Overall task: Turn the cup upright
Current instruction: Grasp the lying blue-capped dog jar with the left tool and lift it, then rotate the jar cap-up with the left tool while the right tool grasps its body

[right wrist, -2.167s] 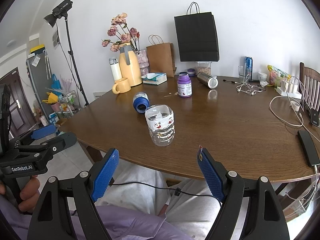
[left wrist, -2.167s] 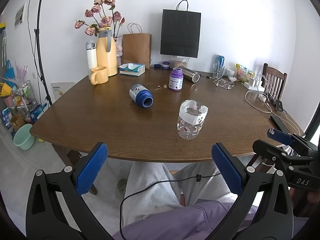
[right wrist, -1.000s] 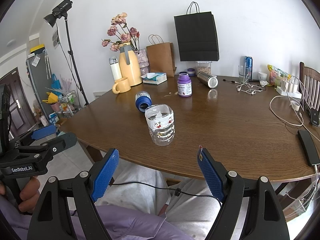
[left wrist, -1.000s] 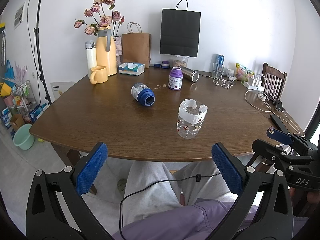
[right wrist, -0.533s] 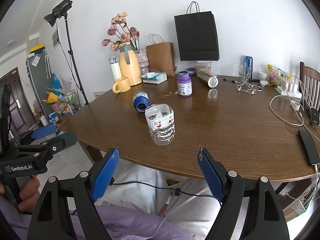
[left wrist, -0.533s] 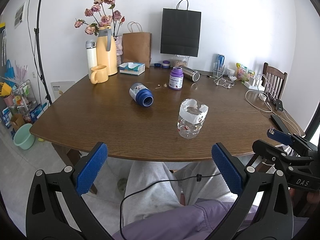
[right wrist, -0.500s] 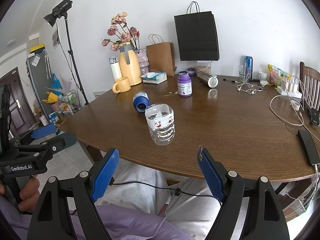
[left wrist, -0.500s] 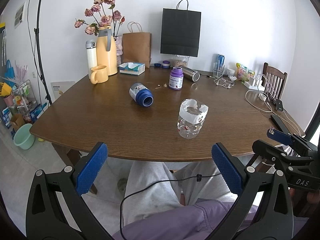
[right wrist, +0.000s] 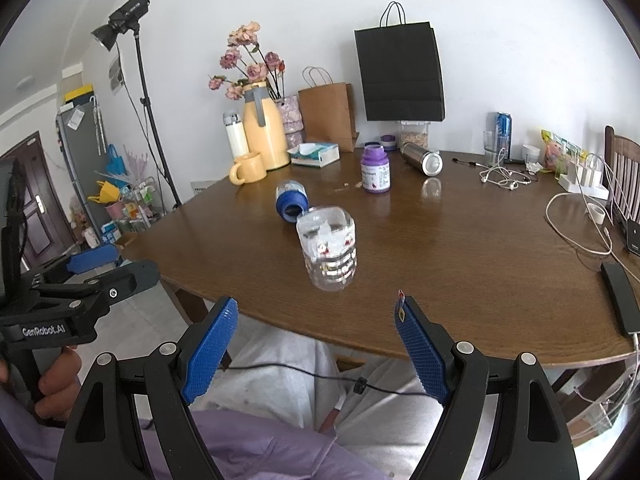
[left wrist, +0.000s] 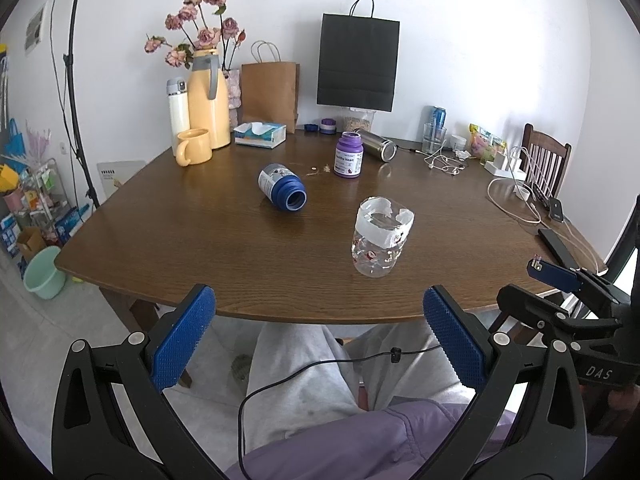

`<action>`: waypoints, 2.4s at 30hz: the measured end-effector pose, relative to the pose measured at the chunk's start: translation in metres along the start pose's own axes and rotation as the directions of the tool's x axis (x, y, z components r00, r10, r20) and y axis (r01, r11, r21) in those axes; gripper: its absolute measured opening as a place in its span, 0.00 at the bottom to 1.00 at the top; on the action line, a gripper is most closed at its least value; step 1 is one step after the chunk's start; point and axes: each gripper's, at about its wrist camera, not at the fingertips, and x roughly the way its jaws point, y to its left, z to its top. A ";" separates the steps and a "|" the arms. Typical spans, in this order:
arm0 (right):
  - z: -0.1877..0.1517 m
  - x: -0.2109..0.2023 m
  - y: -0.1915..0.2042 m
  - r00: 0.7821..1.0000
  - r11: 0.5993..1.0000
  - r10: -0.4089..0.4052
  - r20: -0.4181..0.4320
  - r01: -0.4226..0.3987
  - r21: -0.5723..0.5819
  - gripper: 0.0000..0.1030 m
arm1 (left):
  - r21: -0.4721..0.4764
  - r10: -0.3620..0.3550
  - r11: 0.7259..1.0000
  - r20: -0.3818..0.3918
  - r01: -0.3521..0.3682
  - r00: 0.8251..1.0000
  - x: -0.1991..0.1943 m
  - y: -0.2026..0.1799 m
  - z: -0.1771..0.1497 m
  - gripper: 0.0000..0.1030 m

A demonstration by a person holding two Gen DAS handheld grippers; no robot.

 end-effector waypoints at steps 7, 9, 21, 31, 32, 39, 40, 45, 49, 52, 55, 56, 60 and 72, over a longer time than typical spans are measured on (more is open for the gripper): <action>0.079 0.037 -0.002 0.982 0.980 0.172 0.083 -0.179 0.086 0.82 | -0.058 0.055 0.997 0.063 -0.051 0.997 0.035 0.054 0.072 1.00; 0.118 0.058 0.013 0.967 0.966 0.235 0.100 -0.244 0.083 0.82 | -0.071 0.076 0.995 0.083 -0.070 0.994 0.048 0.069 0.094 1.00; 0.222 0.255 0.053 0.984 0.987 0.139 -0.112 -0.128 0.099 0.82 | 0.017 0.015 1.000 -0.185 -0.012 0.983 0.220 0.112 0.166 1.00; 0.187 0.321 -0.009 0.950 0.947 0.199 -0.241 -0.123 0.296 0.83 | -0.014 -0.110 0.993 -0.424 0.115 0.899 0.357 0.111 0.153 0.76; 0.185 0.321 -0.008 0.949 0.951 0.200 -0.243 -0.128 0.282 0.83 | -0.030 -0.112 0.993 -0.433 0.110 0.894 0.361 0.115 0.151 0.75; 0.174 0.333 0.037 0.919 0.982 0.184 -0.349 -0.188 0.021 0.83 | -0.254 -0.147 0.966 -0.409 0.042 0.901 0.373 0.168 0.147 0.59; 0.171 0.338 0.051 0.908 0.977 0.167 -0.384 -0.204 -0.058 0.83 | -0.284 -0.170 0.958 -0.415 0.051 0.894 0.372 0.174 0.148 0.58; 0.153 0.372 0.084 0.852 0.945 0.056 -0.521 -0.214 -0.249 0.83 | -0.282 -0.163 0.958 -0.409 0.045 0.898 0.358 0.185 0.153 0.58; 0.142 0.384 0.099 0.835 0.909 -0.005 -0.550 -0.225 -0.351 0.83 | -0.212 -0.111 0.977 -0.407 0.025 0.907 0.352 0.190 0.150 0.59; 0.141 0.388 0.100 0.828 0.896 -0.010 -0.560 -0.241 -0.372 0.83 | -0.218 -0.147 0.974 -0.376 0.067 0.915 0.341 0.199 0.144 0.59; 0.147 0.392 0.088 0.822 0.898 0.036 -0.569 -0.277 -0.343 0.83 | -0.201 -0.145 0.977 -0.349 0.077 0.926 0.333 0.202 0.143 0.62; 0.150 0.391 0.085 0.826 0.897 0.045 -0.561 -0.280 -0.341 0.83 | -0.197 -0.146 0.977 -0.342 0.081 0.928 0.331 0.203 0.142 0.62; 0.160 0.395 0.071 0.853 0.909 0.038 -0.521 -0.246 -0.336 0.82 | -0.189 -0.144 0.978 -0.301 0.089 0.943 0.319 0.208 0.145 0.62; 0.172 0.392 0.053 0.896 0.900 -0.016 -0.444 -0.181 -0.397 0.82 | 0.014 -0.352 0.932 -0.219 0.363 0.910 0.295 0.174 0.147 0.75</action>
